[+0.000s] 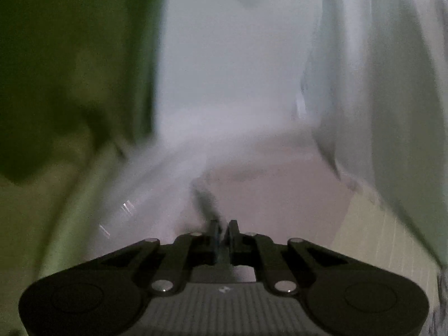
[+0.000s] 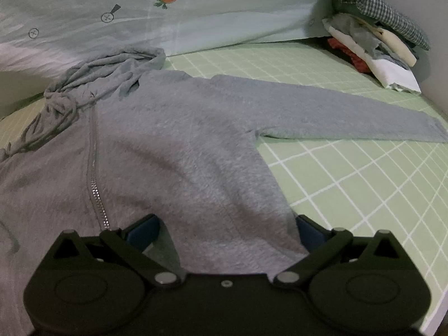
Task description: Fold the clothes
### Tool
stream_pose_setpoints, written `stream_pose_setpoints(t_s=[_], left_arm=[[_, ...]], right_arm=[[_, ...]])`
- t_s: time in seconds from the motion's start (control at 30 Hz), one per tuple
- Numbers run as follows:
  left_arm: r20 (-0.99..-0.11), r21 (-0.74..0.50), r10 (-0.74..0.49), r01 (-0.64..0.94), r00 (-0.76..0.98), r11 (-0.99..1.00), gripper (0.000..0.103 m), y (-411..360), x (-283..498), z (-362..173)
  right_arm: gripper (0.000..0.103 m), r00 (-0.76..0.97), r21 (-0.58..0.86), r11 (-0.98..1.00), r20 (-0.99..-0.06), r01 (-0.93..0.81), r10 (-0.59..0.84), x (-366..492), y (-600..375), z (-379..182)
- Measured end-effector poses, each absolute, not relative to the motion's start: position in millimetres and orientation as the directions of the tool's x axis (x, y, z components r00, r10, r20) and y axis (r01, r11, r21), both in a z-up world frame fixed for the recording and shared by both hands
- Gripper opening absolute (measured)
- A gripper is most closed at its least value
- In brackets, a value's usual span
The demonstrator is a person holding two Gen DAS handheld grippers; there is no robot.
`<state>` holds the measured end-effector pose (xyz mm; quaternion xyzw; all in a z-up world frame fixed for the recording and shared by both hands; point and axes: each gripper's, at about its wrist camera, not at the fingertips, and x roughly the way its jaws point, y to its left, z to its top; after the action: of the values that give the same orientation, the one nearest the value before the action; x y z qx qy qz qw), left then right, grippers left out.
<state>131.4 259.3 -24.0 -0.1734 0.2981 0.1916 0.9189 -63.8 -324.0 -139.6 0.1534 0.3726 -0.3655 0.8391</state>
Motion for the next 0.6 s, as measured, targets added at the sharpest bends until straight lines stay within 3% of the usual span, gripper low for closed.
stream_pose_setpoints(t_s=[0.13,0.23,0.3,0.37,0.53,0.6], left_arm=[[-0.55,-0.206,0.31,-0.485,0.776,0.85,0.008,261.4,90.2,-8.7],[-0.62,-0.146,0.332,-0.52,0.711,0.841,0.013,258.6,67.3,-32.2],[-0.69,-0.168,0.32,-0.574,0.649,0.802,0.013,264.3,56.5,-51.8],[-0.734,-0.198,0.305,-0.621,0.606,0.758,0.021,270.6,49.4,-65.4],[-0.744,-0.207,0.316,-0.653,0.588,0.728,0.056,277.1,51.5,-70.2],[-0.741,-0.222,0.312,-0.656,0.594,0.721,0.058,280.1,55.0,-70.4]], right_arm=[[0.103,0.463,-0.014,0.687,-0.729,0.726,-0.504,-65.3,-323.2,-140.4],[0.103,0.466,-0.014,0.686,-0.723,0.728,-0.51,-65.3,-321.7,-140.9],[0.103,0.468,-0.014,0.685,-0.721,0.728,-0.512,-65.2,-321.2,-141.1],[0.103,0.468,-0.015,0.686,-0.72,0.727,-0.512,-65.0,-321.1,-141.2],[0.103,0.468,-0.014,0.688,-0.723,0.726,-0.509,-64.5,-321.3,-140.2],[0.103,0.468,-0.014,0.688,-0.723,0.726,-0.508,-64.7,-321.2,-140.2]])
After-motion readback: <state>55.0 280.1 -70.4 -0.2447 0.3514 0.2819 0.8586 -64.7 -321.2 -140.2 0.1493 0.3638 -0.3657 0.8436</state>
